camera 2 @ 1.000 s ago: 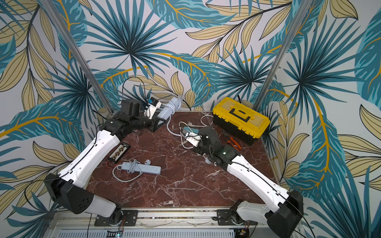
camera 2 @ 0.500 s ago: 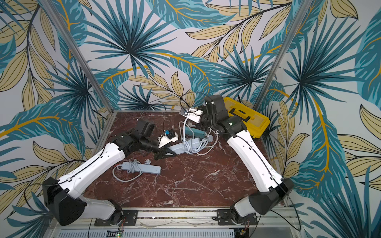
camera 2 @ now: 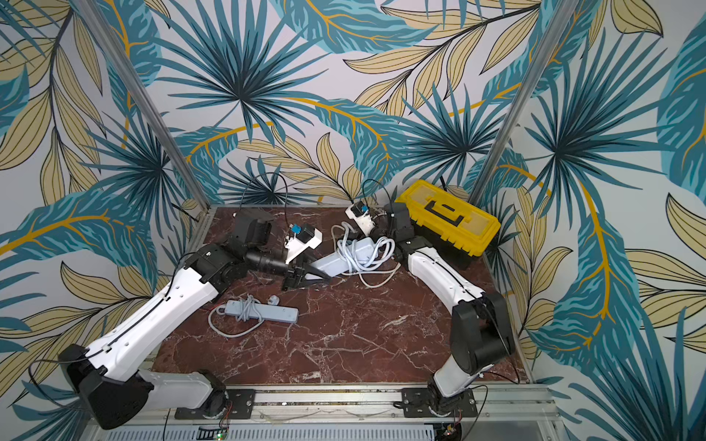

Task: Wrap the cord around the power strip
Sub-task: Wrap the power cord around the power strip.

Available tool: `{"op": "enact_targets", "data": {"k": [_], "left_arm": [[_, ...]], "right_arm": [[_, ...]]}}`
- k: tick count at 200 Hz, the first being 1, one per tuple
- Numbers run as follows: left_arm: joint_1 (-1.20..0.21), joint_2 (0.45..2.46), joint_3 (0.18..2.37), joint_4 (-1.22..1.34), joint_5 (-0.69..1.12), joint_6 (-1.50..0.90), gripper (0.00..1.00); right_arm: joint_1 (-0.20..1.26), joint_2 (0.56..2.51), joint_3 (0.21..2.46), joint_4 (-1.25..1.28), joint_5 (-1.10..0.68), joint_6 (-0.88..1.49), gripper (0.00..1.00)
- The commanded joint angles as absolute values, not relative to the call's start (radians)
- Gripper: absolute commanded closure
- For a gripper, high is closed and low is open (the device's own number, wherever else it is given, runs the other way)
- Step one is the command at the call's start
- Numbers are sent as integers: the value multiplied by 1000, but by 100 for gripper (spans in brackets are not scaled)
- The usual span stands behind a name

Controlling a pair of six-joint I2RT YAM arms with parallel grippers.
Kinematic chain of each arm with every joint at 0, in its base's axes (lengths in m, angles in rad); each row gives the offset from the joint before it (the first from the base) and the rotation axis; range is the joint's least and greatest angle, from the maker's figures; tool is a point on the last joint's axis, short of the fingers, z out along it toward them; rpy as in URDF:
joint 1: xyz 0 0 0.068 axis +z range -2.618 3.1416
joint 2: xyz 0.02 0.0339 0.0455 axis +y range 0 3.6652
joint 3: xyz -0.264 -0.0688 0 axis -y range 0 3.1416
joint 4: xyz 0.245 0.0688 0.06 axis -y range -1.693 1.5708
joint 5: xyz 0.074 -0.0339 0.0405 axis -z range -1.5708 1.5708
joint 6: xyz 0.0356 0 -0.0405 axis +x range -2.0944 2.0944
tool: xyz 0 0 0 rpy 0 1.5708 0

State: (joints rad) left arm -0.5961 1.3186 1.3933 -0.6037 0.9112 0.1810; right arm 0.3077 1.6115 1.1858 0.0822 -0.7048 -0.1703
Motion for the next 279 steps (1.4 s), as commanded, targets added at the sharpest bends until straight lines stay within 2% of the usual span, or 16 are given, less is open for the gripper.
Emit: {"op": "enact_targets", "data": {"k": [1,14,46,61,88,127,164,204,245,279], "left_arm": [[-603,1255,1407,-330,914,73,100],[-603,1259,1402,-295,889,32,100],[-603,1273,1418,-282,829,-19,100],[-603,1279,1429,-282,805,-35,100],[-592,1287,1437,-281,667,-77,100],[-478,1285,1409,-169,581,-285,100],[-440,1279,1390,-163,457,-288,100],[-407,1254,1387,-173,245,-145,100],[-407,1343,1416,-416,65,81,100],[-437,1414,1380,-559,78,176,100]], "right_arm": [[304,1575,1042,496,-610,100,53],[312,1574,988,568,-573,144,55],[351,1570,942,586,-518,152,86],[360,1561,924,591,-494,146,93],[362,1528,893,568,-446,156,100],[416,1442,850,269,-324,41,100],[452,1370,828,-13,-146,-65,100],[562,1332,862,-237,102,-231,100],[683,1250,936,-366,371,-478,100],[750,1150,1051,-425,367,-744,100]]}}
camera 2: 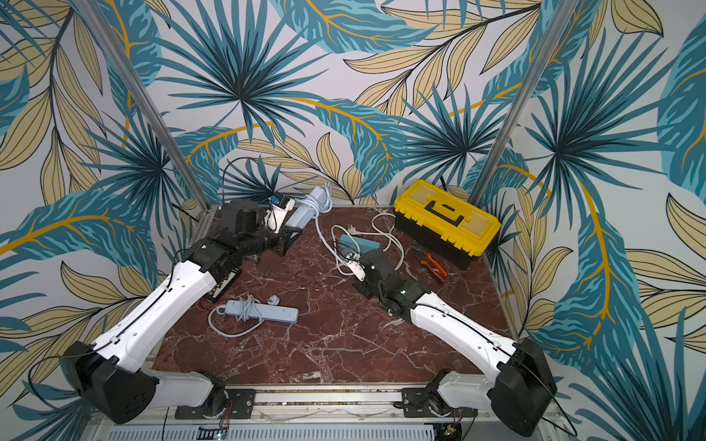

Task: Wrap the cord around the power strip
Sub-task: Wrap the power cord around the power strip.

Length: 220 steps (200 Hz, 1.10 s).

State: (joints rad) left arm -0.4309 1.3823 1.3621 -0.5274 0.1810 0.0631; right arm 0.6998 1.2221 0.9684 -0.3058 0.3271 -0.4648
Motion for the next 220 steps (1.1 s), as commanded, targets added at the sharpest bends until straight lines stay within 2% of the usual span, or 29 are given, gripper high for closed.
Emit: {"op": "enact_targets", "data": {"k": [1,32,59,80,115,139,167,203,220], "left_arm": [[-439,1416,1379,-562,80,178,100],[-520,1435,1327,-630,280,256,100],[-569,1390,1261,-638,580,341,100],[-603,1345,1217,-638,743,394,100],[-630,1308,1203,-637,879,407,100],[-616,1289,1220,-615,946,348,100],[-551,1269,1232,-534,1040,272,100],[-508,1302,1240,-366,993,110,100],[-511,1338,1225,-284,935,25,100]], "right_arm": [[752,1149,1055,-427,364,-751,100],[756,1207,1283,-520,288,-887,100],[728,1325,1491,-625,200,-907,100],[646,1420,1616,-707,73,-902,100],[489,1643,1770,-914,-130,-933,100],[442,1719,1748,-946,-273,-864,100],[411,1667,1615,-846,-453,-782,99],[370,1611,1416,-655,-693,-616,84],[369,1578,1295,-444,-754,-443,76]]}}
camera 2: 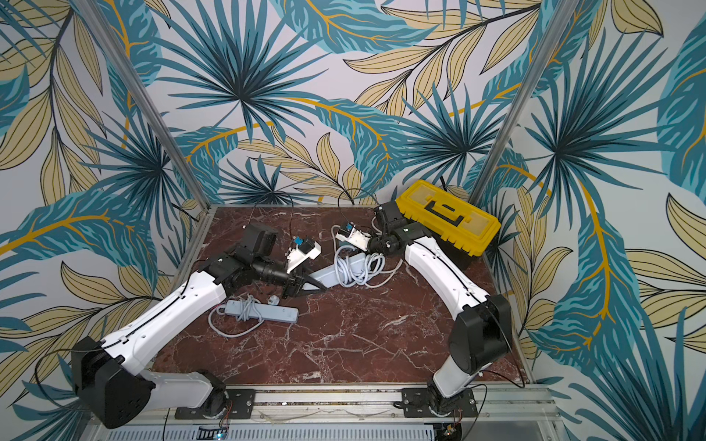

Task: Wrap the cord around the power strip
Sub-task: Wrap the power cord around the power strip.

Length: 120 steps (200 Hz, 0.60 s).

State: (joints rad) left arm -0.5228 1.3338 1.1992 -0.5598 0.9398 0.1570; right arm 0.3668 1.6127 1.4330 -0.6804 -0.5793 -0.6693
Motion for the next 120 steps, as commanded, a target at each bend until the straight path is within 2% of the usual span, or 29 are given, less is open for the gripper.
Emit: {"op": "enact_targets", "data": {"k": [1,21,45,62,76,97,120], "left_arm": [[-511,1340,1224,-283,930,21,100],[-516,1371,1203,-226,847,-24,100],[-511,1397,1165,-165,713,-104,100],[-514,1416,1126,-99,644,-183,100],[-514,1430,1104,-68,615,-219,100],[-514,1449,1078,-37,597,-270,100],[-516,1444,1040,12,585,-323,100]], "right_arm": [[369,1574,1287,-426,-754,-433,76],[368,1527,1132,-87,-740,-204,67],[370,1521,1055,102,-752,33,66],[371,1523,1001,221,-721,243,68],[373,1505,929,326,-674,386,75],[386,1448,812,492,-627,569,79],[397,1387,766,435,-591,631,81]]}}
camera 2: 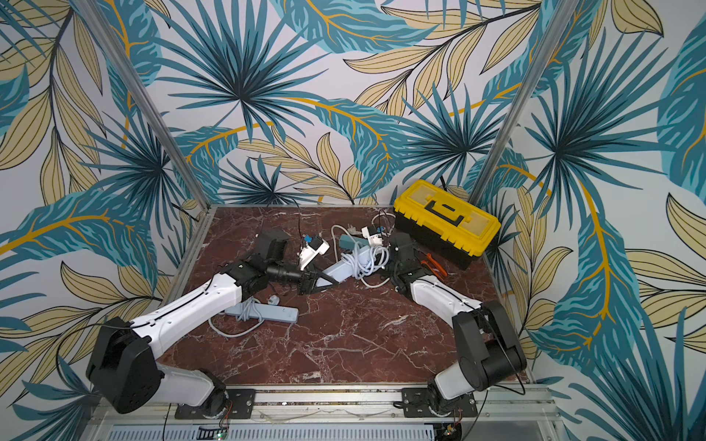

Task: Wrap the cord around the power strip
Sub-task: Wrap the power cord around the power strip, then place the power strip at the center of the board.

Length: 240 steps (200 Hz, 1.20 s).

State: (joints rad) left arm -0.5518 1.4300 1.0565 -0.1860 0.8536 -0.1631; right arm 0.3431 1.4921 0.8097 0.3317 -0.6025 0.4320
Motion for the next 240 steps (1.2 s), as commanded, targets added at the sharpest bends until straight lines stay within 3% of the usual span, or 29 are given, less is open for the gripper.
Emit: {"op": "enact_targets", "data": {"k": [1,46,88,108,180,240], "left_arm": [[-517,1444,1038,12,585,-325,100],[-552,1426,934,64,481,-388,100],[-579,1396,854,127,377,-445,100],[-580,1389,831,141,354,-451,100],[-644,1470,698,268,270,-613,100],[-681,1456,613,342,205,-676,100]], "right_arm": [[398,1385,765,431,-590,633,81],[398,1353,756,162,-507,689,80],[398,1393,718,126,-485,837,77],[399,1350,664,180,-463,886,72],[406,1296,615,118,-368,941,73],[432,1275,631,95,-298,1020,35]]}}
